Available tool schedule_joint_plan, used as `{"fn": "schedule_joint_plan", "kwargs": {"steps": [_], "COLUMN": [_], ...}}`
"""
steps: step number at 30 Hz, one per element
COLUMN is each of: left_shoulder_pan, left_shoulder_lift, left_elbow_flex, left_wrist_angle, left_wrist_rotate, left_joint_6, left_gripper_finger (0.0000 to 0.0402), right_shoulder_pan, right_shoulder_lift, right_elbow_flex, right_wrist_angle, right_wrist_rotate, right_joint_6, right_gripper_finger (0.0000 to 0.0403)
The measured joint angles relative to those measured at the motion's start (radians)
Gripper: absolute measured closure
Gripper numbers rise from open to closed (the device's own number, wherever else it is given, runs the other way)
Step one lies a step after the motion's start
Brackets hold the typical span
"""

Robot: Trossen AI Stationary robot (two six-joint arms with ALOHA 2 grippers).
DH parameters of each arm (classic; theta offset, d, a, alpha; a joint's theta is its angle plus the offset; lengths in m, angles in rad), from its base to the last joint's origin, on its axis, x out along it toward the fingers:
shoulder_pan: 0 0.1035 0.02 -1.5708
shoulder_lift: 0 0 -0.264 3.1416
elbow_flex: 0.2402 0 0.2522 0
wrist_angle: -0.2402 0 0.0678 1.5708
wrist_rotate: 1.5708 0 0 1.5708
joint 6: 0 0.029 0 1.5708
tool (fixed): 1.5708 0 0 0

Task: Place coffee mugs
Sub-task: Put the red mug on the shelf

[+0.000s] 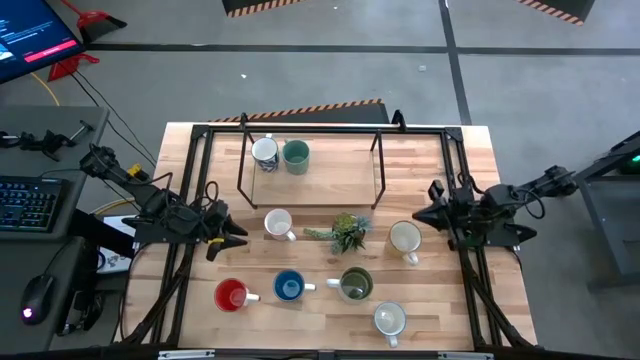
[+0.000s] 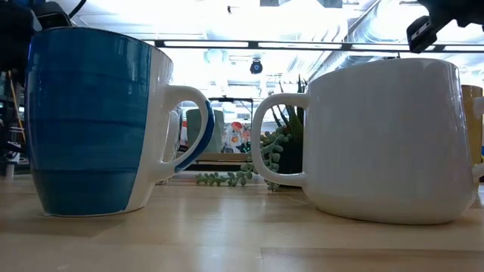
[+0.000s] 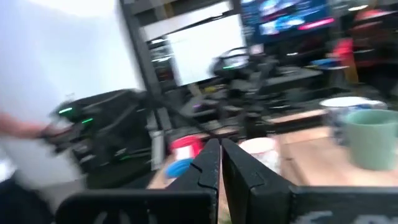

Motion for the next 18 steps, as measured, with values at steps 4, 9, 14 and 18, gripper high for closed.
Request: {"fn": "schedule_joint_plan", "kwargs": {"steps": [4, 9, 14, 18], "left_shoulder_pan": [0.000, 0.000, -0.001, -0.006], "left_shoulder_lift": [0.000, 0.000, 0.000, 0.017], "left_elbow_flex": [0.000, 0.003, 0.095, 0.242], "left_wrist_angle": [0.036, 0.174, 0.299, 0.237], "left_wrist_rotate": [-0.019, -0.001, 0.039, 0.093], "left_joint_6": [-0.029, -0.022, 0.149, 0.242], "left_gripper_finger": [0.0243, 0.0243, 0.0243, 0.0243], "right_shoulder_pan": [-0.012, -0.011, -0.011, -0.011], "right_shoulder_lift": [0.000, 0.000, 0.000, 0.000], "right_elbow_flex": [0.000, 0.000, 0.000, 0.000], "right_wrist_angle": [-0.010, -0.012, -0.013, -0.013], "right_wrist_rotate": [0.159, 0.254, 0.252, 0.253], "right_joint_6": [0.022, 0.075, 0.156, 0.160], "right_gripper_finger": [0.0402, 0.0402, 0.0402, 0.0402]}}
